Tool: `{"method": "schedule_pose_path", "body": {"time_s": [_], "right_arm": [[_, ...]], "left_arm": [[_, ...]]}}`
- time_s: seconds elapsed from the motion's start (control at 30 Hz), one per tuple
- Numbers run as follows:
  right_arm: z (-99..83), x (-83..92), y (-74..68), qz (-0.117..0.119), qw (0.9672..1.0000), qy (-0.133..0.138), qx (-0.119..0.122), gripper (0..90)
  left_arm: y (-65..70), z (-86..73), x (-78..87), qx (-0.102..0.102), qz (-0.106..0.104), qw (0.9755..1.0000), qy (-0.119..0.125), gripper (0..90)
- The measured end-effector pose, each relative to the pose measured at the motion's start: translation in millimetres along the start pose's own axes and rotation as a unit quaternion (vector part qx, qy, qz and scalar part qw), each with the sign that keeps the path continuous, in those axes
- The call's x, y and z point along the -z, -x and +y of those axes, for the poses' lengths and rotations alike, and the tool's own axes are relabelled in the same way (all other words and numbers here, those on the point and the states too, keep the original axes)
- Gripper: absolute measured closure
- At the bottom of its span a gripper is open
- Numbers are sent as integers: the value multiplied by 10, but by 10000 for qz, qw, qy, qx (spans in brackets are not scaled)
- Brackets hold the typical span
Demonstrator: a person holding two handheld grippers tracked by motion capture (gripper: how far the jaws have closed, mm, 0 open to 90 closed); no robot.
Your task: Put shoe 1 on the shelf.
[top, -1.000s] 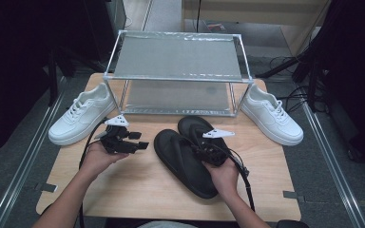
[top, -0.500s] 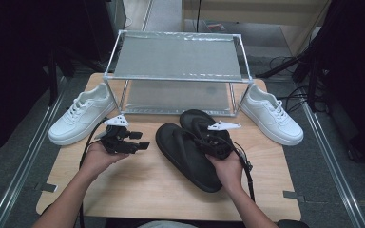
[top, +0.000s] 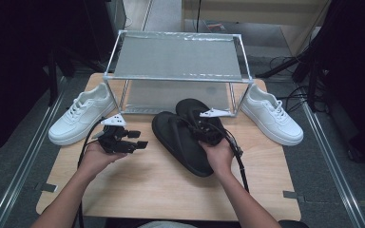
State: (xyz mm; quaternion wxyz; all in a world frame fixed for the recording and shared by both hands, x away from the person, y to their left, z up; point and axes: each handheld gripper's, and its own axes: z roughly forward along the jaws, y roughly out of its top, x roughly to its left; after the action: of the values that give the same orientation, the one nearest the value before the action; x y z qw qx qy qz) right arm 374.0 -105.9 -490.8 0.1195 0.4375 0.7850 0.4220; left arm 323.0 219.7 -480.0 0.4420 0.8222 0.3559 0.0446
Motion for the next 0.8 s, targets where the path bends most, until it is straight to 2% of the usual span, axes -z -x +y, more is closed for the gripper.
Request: {"method": "schedule_pose_path", "body": {"time_s": [0.2,0.37,0.53,0.67,0.73,0.8], "right_arm": [[159,-201,57,-17,9995,166,-266,746],[291,-420,76,-148,9988,244,-394,745],[379,-645,95,-406,9980,301,-382,744],[435,-760,114,-558,9968,328,-478,744],[457,-809,150,-548,9963,340,-569,744],[476,-862,167,-562,9964,369,-519,744]], "left_arm": [[18,17,-28,-69,-15,10000,-29,404],[16,24,-33,-54,-84,9999,-43,405],[37,38,-56,-98,-130,9998,-60,409],[46,43,-75,-163,-141,9997,-78,409],[40,47,-77,-120,-191,9997,-66,415],[41,49,-74,-105,-232,9997,-57,418]]}}
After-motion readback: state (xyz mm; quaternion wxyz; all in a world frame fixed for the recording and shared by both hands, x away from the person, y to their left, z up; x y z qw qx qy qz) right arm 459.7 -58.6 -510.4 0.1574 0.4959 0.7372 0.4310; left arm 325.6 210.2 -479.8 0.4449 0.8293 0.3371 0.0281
